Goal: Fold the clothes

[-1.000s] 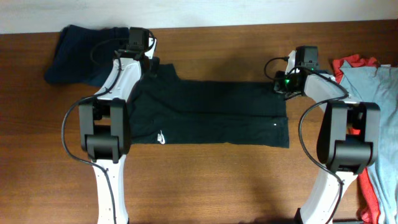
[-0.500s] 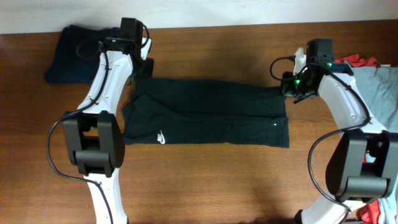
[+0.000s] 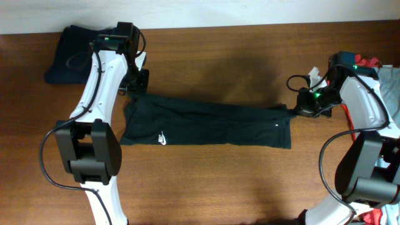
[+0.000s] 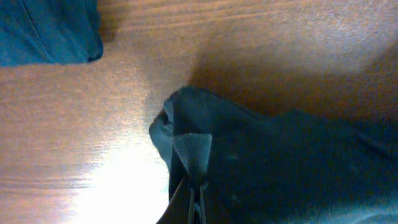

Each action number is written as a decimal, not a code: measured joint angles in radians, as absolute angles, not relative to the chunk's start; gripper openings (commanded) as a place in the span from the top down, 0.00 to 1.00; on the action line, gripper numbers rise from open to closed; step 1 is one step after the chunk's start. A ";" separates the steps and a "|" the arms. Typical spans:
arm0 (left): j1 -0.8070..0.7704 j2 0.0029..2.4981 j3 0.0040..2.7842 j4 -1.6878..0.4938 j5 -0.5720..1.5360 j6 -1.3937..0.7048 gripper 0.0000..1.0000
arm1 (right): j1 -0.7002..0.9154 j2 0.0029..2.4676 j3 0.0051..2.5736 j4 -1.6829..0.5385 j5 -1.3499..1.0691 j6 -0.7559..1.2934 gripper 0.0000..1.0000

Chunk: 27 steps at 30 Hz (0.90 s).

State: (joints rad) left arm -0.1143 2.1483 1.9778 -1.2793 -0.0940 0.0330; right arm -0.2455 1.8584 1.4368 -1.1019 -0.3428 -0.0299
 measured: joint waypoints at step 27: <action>-0.110 2.146 1.688 -1.225 -0.094 -0.099 0.94 | -0.245 1.858 1.322 -1.110 -0.290 -0.035 0.96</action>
